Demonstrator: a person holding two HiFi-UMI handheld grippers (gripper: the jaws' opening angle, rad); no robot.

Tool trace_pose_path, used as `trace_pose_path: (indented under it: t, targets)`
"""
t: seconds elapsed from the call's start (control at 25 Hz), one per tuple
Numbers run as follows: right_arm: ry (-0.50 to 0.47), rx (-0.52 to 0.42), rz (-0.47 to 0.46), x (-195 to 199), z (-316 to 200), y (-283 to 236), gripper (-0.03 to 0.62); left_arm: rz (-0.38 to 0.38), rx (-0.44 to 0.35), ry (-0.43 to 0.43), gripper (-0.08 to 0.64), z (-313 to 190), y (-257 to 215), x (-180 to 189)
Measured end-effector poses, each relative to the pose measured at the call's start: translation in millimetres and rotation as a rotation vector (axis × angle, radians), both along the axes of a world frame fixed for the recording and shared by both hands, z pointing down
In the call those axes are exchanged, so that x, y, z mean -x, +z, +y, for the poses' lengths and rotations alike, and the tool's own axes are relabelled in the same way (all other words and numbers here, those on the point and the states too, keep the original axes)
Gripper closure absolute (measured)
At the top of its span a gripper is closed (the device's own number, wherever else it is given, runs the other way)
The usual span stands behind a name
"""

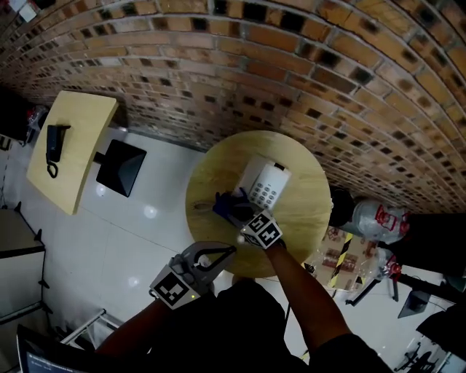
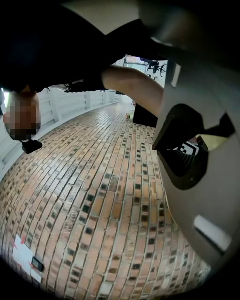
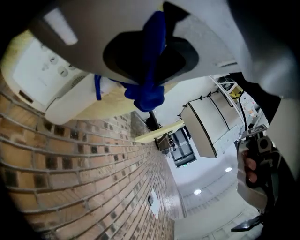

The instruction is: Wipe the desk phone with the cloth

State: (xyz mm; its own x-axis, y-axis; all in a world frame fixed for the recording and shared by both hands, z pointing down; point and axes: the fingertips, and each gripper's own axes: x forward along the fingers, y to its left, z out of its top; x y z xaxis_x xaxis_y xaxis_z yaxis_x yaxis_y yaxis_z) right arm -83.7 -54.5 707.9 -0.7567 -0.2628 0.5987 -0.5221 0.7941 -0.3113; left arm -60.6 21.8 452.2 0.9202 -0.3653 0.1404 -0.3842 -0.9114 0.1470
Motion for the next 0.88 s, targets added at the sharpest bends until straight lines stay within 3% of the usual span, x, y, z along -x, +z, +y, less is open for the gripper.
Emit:
trace_pose_path:
  t: [0.12, 0.28, 0.4, 0.44, 0.56, 0.6, 0.68, 0.72, 0.8, 0.88]
  targets:
    - [0.074, -0.062, -0.017, -29, -8, -33, 0.526, 0.019, 0.046, 0.016, 0.558, 3, -2, -10]
    - [0.248, -0.137, -0.009, -106, -25, -62, 0.526, 0.02, -0.05, 0.121, 0.558, 8, -13, -35]
    - [0.376, -0.138, 0.04, -177, -23, -57, 0.526, 0.032, -0.029, 0.157, 0.558, 14, -11, -50]
    - [0.408, -0.132, 0.067, -199, -19, -51, 0.526, 0.032, -0.034, 0.173, 0.558, 16, -10, -55]
    - [0.481, -0.096, 0.15, -255, -6, -24, 0.525, 0.027, 0.063, 0.168, 0.558, 20, 1, -64]
    - [0.499, -0.077, 0.172, -268, -1, -12, 0.526, 0.02, 0.051, 0.183, 0.558, 21, 1, -67]
    - [0.524, -0.031, 0.209, -288, 7, 12, 0.525, -0.012, -0.046, 0.245, 0.558, 25, -1, -72]
    - [0.532, -0.006, 0.227, -294, 11, 25, 0.525, -0.023, -0.043, 0.25, 0.558, 26, 1, -73]
    - [0.546, 0.045, 0.255, -304, 17, 48, 0.525, -0.022, 0.064, 0.205, 0.558, 28, 9, -73]
    - [0.56, 0.098, 0.259, -307, 21, 66, 0.523, -0.02, 0.1, 0.183, 0.558, 28, 12, -72]
